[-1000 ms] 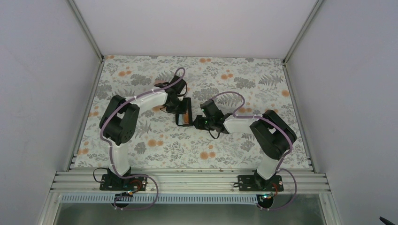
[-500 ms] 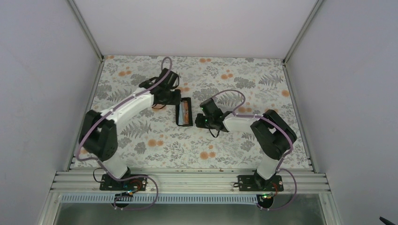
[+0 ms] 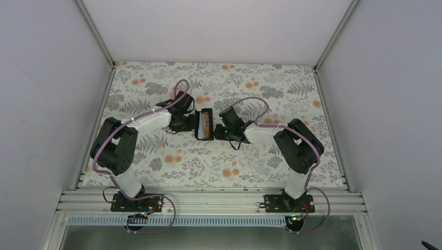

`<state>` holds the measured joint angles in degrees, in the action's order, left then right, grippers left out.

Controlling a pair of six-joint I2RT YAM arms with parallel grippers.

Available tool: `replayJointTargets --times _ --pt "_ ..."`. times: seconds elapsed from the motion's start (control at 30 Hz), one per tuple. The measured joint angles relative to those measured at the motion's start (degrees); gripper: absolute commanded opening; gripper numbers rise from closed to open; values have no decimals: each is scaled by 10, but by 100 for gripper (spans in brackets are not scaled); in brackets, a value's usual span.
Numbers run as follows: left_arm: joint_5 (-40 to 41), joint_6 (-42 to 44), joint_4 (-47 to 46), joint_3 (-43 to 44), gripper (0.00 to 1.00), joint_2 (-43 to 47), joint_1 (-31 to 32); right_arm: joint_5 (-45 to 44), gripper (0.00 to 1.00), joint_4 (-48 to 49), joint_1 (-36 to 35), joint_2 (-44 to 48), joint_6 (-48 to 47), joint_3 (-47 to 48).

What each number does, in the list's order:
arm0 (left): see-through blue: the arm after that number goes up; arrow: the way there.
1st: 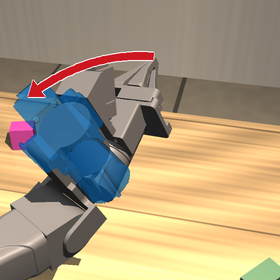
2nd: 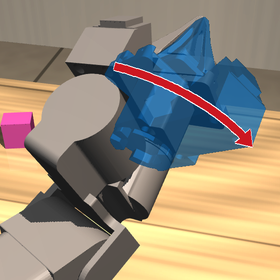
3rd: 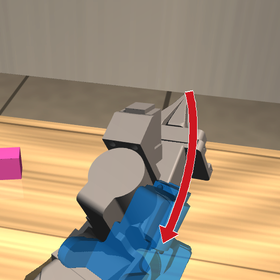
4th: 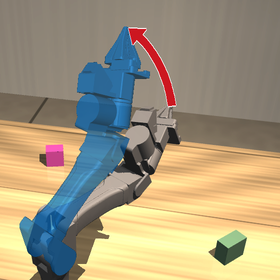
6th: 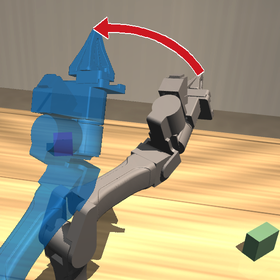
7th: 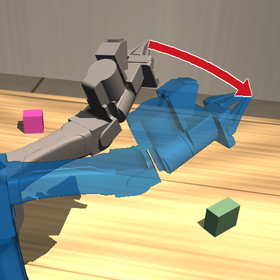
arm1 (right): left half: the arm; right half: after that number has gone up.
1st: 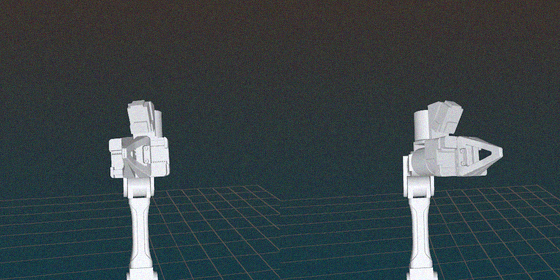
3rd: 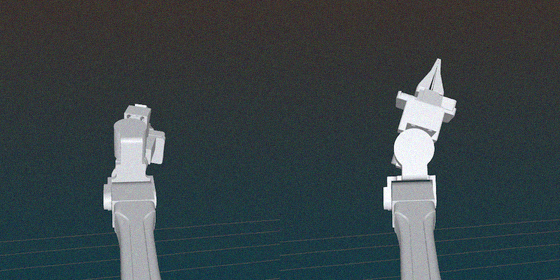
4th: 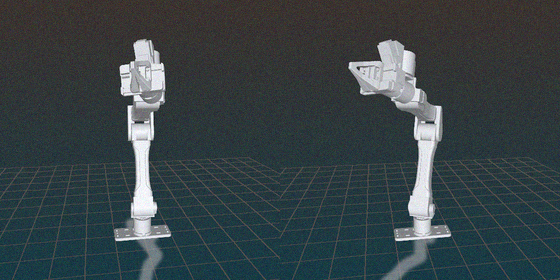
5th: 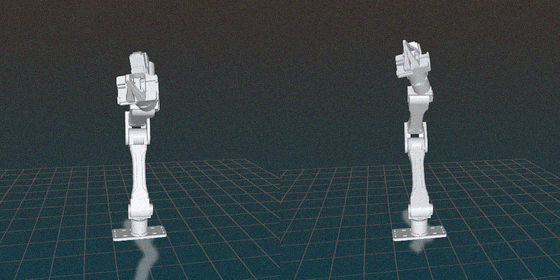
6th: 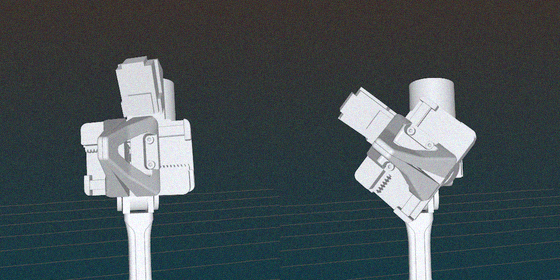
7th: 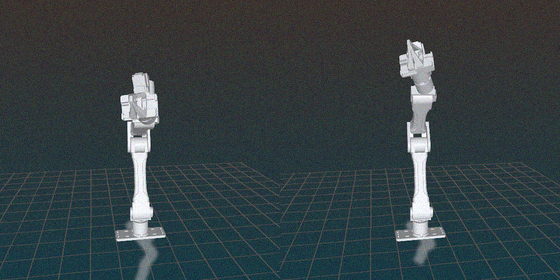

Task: Organize the sunglasses
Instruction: Close the sunglasses case at the center of the board.

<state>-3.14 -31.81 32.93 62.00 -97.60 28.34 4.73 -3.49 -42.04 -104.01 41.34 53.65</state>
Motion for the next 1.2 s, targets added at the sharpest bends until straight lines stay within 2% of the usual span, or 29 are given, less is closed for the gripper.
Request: replayJointTargets --times 0.23,0.7,1.2 --pt "-56 1 -50 -5 26 -2 0 9 25 1 0 -3 -3 3" --pt "-141 5 -112 -16 28 -25 0 21 25 5 0 -4 -3 3" --pt "-167 16 -121 -15 36 -52 0 7 25 2 0 -2 3 2"
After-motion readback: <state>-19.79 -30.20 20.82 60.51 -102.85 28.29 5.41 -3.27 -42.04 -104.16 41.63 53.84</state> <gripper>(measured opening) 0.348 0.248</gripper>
